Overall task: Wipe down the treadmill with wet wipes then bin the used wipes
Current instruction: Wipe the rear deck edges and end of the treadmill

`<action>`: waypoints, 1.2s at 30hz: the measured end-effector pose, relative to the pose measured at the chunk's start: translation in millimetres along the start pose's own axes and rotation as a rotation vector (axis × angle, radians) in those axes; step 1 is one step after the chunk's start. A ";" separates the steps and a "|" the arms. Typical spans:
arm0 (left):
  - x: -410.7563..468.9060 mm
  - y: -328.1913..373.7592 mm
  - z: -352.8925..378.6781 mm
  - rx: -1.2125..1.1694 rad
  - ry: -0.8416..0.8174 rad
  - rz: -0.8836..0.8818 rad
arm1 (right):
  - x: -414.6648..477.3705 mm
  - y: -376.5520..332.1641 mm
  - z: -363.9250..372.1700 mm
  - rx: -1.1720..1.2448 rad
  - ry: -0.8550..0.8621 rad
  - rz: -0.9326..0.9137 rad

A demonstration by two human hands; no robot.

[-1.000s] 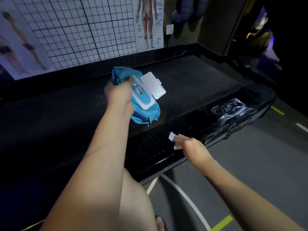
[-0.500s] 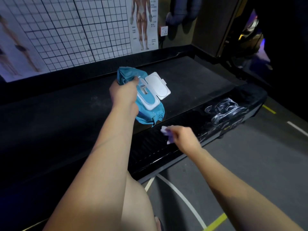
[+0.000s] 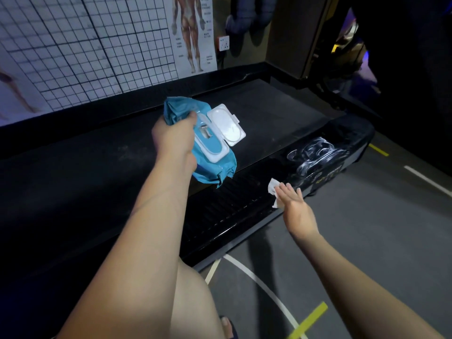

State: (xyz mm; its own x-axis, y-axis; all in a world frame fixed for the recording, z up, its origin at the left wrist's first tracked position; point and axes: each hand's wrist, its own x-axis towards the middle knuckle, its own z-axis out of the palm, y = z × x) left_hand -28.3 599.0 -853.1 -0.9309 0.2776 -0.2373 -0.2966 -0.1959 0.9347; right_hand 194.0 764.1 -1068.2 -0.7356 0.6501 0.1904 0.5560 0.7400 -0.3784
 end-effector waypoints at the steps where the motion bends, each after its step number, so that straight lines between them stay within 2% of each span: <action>1: -1.4 -0.6 0.8 -0.004 -0.006 -0.009 | 4.6 -1.3 -1.6 -0.025 0.016 -0.017; 3: -2.8 -1.0 0.9 -0.007 -0.012 -0.027 | 7.0 -4.0 -3.8 -0.038 0.072 -0.044; 7: 1.0 1.7 -0.6 -0.018 -0.013 -0.017 | -6.0 -17.2 -13.5 0.070 0.244 0.024; 9: 2.2 1.6 0.9 -0.022 -0.004 0.007 | -11.3 -34.3 -5.3 0.144 0.281 -0.062; 11: 1.3 0.7 3.7 -0.013 -0.008 0.011 | -9.3 -57.8 8.4 0.182 0.176 -0.160; 13: 1.1 -0.1 6.3 0.004 -0.022 -0.002 | -5.3 -82.7 19.4 0.155 -0.034 -0.149; 15: 2.5 -0.6 5.8 0.006 -0.029 -0.022 | -0.3 -97.0 27.2 0.136 -0.147 -0.116; 25: 7.7 3.4 0.8 -0.032 -0.049 -0.042 | -23.7 -80.6 11.8 0.067 -0.181 0.026; 29: 4.1 3.7 0.9 -0.017 -0.050 -0.039 | -5.6 -100.7 12.2 0.051 -0.232 0.005; 31: 4.4 4.3 -1.8 -0.017 -0.040 -0.048 | -0.8 -109.6 9.8 0.092 -0.247 0.130; 33: 7.0 5.5 -5.7 -0.020 -0.023 -0.051 | -2.9 -112.3 10.8 0.125 -0.233 0.218; 36: 10.5 6.7 -11.5 -0.040 -0.011 -0.043 | -24.1 -100.4 17.0 0.124 -0.140 0.153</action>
State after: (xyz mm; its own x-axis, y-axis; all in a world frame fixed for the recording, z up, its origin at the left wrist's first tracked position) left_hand -42.6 589.9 -852.4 -0.9148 0.2967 -0.2740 -0.3448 -0.2205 0.9124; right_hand 149.4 671.2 -1050.2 -0.6977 0.7164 -0.0021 0.6197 0.6021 -0.5034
